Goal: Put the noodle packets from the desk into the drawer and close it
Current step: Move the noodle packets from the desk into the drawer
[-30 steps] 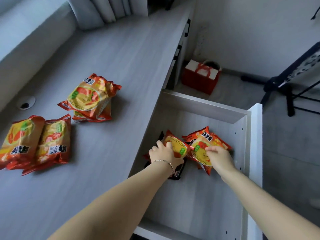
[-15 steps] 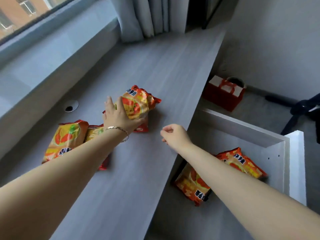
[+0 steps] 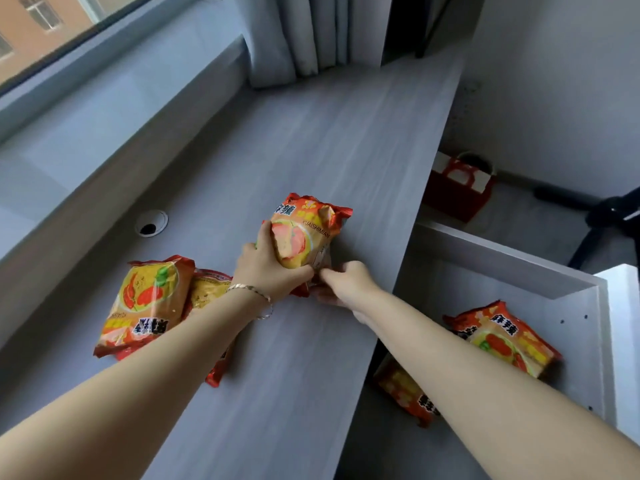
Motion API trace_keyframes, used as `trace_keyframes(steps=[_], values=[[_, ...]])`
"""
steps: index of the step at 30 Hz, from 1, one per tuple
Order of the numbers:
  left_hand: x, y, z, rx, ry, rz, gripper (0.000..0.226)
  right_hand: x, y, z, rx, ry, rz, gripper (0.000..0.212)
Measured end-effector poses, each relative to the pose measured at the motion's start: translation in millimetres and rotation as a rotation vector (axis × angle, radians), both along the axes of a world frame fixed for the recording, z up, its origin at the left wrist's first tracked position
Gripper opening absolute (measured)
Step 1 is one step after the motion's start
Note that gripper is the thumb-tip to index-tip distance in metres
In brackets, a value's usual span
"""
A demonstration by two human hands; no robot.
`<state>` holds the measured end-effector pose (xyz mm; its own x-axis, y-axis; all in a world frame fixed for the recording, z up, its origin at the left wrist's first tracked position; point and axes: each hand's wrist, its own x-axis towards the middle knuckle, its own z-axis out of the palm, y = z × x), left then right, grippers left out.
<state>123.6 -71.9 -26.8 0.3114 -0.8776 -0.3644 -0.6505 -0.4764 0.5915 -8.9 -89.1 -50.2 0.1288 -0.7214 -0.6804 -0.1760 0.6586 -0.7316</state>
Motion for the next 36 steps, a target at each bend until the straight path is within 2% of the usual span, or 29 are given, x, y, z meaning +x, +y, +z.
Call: trace_keyframes(steps=[2, 5, 7, 9, 11, 13, 16, 20, 25, 27, 28, 31, 33, 36], values=[[-15, 14, 7, -0.053, 0.141, -0.001, 0.109, -31, 9, 12, -0.043, -0.087, -0.054, 0.016], [-46, 31, 13, -0.1, 0.271, -0.007, 0.114, -91, 25, 20, -0.143, -0.074, -0.198, 0.01], [-73, 40, 15, -0.087, 0.31, -0.005, 0.112, -133, 38, 17, -0.166, -0.059, -0.382, 0.008], [-100, 47, 15, -0.048, 0.32, -0.025, 0.111, -174, 47, 7, -0.143, -0.095, -0.615, 0.016], [-128, 53, 16, 0.015, 0.297, -0.089, 0.109, -208, 54, -6, -0.08, -0.146, -0.812, 0.017], [-156, 59, 14, 0.06, 0.188, -0.171, 0.104, -234, 58, -20, 0.009, -0.192, -0.963, 0.017], [-197, 65, 4, 0.07, -0.016, -0.278, 0.102, -260, 64, -37, 0.131, -0.187, -1.046, 0.021], [-236, 57, -25, 0.146, -0.189, -0.335, 0.104, -272, 64, -51, 0.123, 0.037, -0.889, 0.012], [-256, 30, -54, 0.394, -0.251, -0.277, 0.091, -269, 68, -43, -0.036, 0.393, -0.537, 0.036], [-254, 26, -51, 0.449, -0.251, -0.325, 0.082, -262, 70, -32, -0.101, 0.443, -0.37, 0.036], [-250, 27, -45, 0.396, -0.259, -0.375, 0.071, -256, 70, -26, -0.134, 0.436, -0.298, 0.033], [-223, 37, -14, 0.073, -0.22, -0.47, 0.033, -235, 68, -4, -0.246, 0.378, -0.1, 0.019], [-189, 47, 7, -0.073, -0.212, -0.457, 0.025, -211, 65, 10, -0.319, 0.363, 0.033, 0.016], [-125, 60, 24, -0.209, -0.325, -0.358, 0.022, -162, 62, 28, -0.375, 0.309, 0.219, 0.017]])
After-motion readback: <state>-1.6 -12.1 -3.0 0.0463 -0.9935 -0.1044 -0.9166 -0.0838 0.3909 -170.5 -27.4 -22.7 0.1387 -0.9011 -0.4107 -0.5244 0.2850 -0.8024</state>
